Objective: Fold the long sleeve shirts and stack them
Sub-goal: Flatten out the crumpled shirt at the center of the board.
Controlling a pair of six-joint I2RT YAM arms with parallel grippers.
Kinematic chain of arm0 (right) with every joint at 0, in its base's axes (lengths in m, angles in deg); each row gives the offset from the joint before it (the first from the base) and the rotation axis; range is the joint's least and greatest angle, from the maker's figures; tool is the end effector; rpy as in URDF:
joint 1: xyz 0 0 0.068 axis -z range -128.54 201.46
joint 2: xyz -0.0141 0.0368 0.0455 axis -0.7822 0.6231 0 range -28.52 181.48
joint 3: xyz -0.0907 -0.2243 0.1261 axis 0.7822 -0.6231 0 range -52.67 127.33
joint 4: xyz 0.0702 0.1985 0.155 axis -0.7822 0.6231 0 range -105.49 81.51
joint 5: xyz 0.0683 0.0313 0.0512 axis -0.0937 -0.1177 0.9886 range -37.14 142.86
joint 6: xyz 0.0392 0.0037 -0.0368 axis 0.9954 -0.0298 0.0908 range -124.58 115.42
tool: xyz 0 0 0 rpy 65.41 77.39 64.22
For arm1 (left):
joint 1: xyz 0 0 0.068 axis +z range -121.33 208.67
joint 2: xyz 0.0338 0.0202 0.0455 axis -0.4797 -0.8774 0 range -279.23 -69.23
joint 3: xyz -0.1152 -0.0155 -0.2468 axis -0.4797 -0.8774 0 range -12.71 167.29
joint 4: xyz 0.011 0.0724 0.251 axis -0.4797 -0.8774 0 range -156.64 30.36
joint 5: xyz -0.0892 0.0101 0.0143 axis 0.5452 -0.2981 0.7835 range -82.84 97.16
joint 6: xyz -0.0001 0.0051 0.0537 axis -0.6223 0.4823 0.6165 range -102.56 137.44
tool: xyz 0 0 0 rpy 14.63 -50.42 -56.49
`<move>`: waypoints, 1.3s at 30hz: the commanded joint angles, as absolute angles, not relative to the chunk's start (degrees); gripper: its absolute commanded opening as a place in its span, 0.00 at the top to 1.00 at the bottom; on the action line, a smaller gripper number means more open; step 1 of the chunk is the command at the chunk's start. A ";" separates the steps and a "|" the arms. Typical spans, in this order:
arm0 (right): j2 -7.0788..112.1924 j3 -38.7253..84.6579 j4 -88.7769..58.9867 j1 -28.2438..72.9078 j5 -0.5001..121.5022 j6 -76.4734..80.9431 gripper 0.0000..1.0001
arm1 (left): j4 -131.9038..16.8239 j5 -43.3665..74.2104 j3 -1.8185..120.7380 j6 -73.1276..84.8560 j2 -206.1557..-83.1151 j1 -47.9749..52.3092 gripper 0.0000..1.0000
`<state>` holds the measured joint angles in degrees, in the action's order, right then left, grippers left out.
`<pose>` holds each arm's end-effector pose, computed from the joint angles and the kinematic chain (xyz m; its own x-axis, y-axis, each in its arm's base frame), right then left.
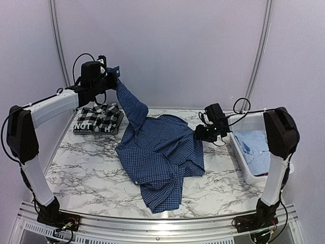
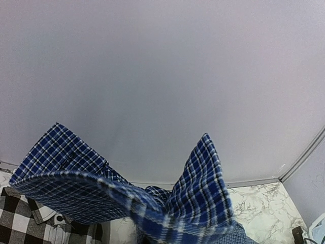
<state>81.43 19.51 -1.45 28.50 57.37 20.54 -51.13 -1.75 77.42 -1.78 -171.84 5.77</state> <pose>0.3748 0.1618 0.1730 -0.8394 0.1041 -0.5335 -0.0853 0.9441 0.3184 0.4063 -0.1657 0.3691 -0.1398 -0.2940 -0.9455 0.2075 0.9250 -0.3183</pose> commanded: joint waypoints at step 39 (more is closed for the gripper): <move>103.22 61.17 19.23 37.75 37.27 9.19 0.81 | -57.98 1.83 76.65 -3.58 -175.34 27.20 1.00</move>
